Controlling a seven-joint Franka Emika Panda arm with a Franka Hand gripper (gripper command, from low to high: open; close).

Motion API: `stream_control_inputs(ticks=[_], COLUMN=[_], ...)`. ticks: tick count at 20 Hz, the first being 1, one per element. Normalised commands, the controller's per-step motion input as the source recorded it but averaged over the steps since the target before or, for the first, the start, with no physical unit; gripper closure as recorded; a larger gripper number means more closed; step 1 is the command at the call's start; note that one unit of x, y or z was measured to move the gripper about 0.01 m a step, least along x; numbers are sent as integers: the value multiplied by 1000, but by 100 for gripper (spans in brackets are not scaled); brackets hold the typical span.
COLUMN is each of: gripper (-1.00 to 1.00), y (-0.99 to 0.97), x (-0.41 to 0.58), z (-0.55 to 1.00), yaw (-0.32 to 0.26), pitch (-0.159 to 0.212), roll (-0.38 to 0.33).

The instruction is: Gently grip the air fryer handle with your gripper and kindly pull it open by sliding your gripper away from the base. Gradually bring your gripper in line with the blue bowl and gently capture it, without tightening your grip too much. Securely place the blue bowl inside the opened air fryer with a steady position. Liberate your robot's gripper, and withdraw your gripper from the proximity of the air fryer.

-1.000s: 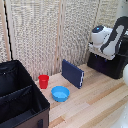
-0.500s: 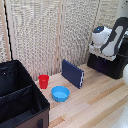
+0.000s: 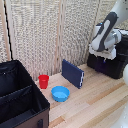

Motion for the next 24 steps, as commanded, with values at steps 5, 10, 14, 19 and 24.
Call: stream_control_inputs(ticks=[5, 10, 14, 19, 24], gripper=[100, 100, 100, 100, 100], y=[738, 936, 951, 951, 931], x=[-325, -257, -243, -247, -74], z=[509, 175, 122, 122, -60], yaw=[-57, -5, -4, -2, -51], pitch=[-111, -154, -145, -145, -134], roll=[110, 20, 12, 12, 1])
